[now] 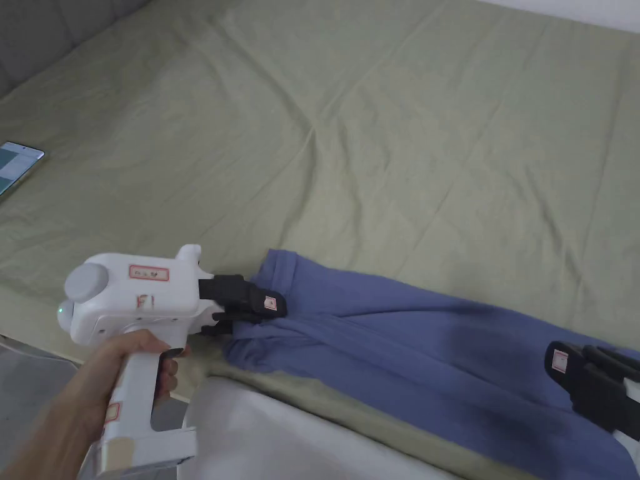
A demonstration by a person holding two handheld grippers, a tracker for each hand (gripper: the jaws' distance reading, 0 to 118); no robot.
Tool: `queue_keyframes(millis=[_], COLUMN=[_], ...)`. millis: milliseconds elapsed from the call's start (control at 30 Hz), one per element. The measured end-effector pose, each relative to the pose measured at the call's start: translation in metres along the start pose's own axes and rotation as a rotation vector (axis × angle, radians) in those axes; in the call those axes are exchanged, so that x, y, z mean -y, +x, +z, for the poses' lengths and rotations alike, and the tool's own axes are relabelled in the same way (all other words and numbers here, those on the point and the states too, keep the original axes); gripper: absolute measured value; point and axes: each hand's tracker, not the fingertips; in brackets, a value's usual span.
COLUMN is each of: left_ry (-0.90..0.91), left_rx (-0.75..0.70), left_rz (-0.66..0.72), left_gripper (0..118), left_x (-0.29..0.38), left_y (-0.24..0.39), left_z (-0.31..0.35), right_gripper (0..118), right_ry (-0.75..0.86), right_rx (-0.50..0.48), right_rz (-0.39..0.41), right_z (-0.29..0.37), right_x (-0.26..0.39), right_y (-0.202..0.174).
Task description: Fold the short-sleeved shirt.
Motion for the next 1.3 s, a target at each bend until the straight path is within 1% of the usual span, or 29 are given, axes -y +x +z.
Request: queue_keyframes(millis=[33, 67, 100, 133, 233, 333, 400, 433, 500, 567, 600, 633, 733, 800, 833, 933, 967, 1000, 1033, 1067, 1133, 1167, 1200, 1233, 1300], left_ry=[0.008, 0.009, 0.000, -0.006, 0.013, 0.034, 0.052, 0.058, 0.078, 0.071, 0.077, 0.073, -0.021, -0.092, -0.119, -0.258, -0.306, -0.322, -0.328, -0.353, -0.388, -0.413, -0.406, -0.406, -0.398], left_rx=[0.061, 0.015, -0.050, -0.080, -0.125, -0.158, -0.185, -0.204, -0.304, -0.363, -0.366, -0.362, -0.378, -0.400, -0.391, -0.382, -0.393, -0.433, -0.468, -0.487, -0.511, -0.523, -0.512, -0.512, -0.523], left_rz=[0.013, -0.002, -0.048, -0.069, -0.081, -0.141, -0.209, -0.247, -0.341, -0.402, -0.466, -0.502, -0.574, -0.628, -0.624, -0.601, -0.633, -0.625, -0.635, -0.680, -0.679, -0.659, -0.649, -0.657, -0.679], left_gripper=[9, 9, 9, 9, 9, 9, 9, 9, 9, 9, 9, 9, 9, 9, 9, 9, 9, 9, 9, 9, 10, 14, 31, 51, 94], left_x=[0.000, 0.000, 0.001, 0.000, 0.001, 0.006, 0.013, 0.017, 0.031, 0.044, 0.054, 0.063, 0.091, 0.107, 0.113, 0.131, 0.138, 0.145, 0.152, 0.158, 0.164, 0.165, 0.165, 0.166, 0.168], left_y=[0.000, 0.009, 0.018, 0.023, 0.043, 0.072, 0.101, 0.116, 0.156, 0.194, 0.212, 0.227, 0.268, 0.288, 0.292, 0.298, 0.298, 0.297, 0.297, 0.295, 0.289, 0.285, 0.282, 0.279, 0.279], left_z=[0.004, 0.007, 0.006, 0.005, 0.006, 0.012, 0.018, 0.019, 0.018, 0.012, 0.005, -0.003, -0.042, -0.082, -0.101, -0.167, -0.189, -0.209, -0.223, -0.239, -0.261, -0.268, -0.273, -0.275, -0.271], right_gripper=[0, 0, 0, 0, 0, 0, 0, 0, 0, 0, 0, 0, 0, 0, 0, 0, 0, 0, 0, 0, 0, 0, 0, 0, 0], right_ry=[-0.003, -0.003, -0.002, 0.000, 0.006, 0.032, 0.050, 0.055, 0.066, 0.079, 0.093, 0.110, 0.146, 0.167, 0.176, 0.191, 0.195, 0.198, 0.206, 0.216, 0.231, 0.235, 0.238, 0.242, 0.237], right_rx=[-0.001, 0.003, 0.009, 0.013, 0.023, 0.032, 0.016, 0.020, 0.039, 0.049, 0.045, 0.044, 0.058, 0.048, 0.042, 0.039, 0.048, 0.056, 0.058, 0.057, 0.044, 0.037, 0.035, 0.026, 0.032], right_rz=[-0.009, -0.012, -0.010, -0.010, -0.021, -0.076, -0.117, -0.122, -0.124, -0.137, -0.156, -0.179, -0.232, -0.263, -0.277, -0.303, -0.313, -0.328, -0.348, -0.381, -0.434, -0.460, -0.483, -0.500, -0.502], right_z=[0.001, 0.003, 0.006, 0.008, 0.013, 0.021, 0.029, 0.032, 0.038, 0.044, 0.048, 0.051, 0.062, 0.071, 0.074, 0.083, 0.086, 0.089, 0.092, 0.095, 0.100, 0.102, 0.103, 0.104, 0.105], right_x=[0.001, 0.002, 0.003, 0.004, 0.006, 0.007, 0.009, 0.010, 0.012, 0.014, 0.015, 0.015, 0.020, 0.024, 0.027, 0.035, 0.038, 0.041, 0.045, 0.048, 0.054, 0.057, 0.059, 0.060, 0.062], right_y=[0.002, 0.004, 0.006, 0.008, 0.018, 0.032, 0.044, 0.048, 0.058, 0.069, 0.076, 0.082, 0.104, 0.119, 0.125, 0.146, 0.152, 0.159, 0.166, 0.174, 0.188, 0.195, 0.202, 0.206, 0.213])
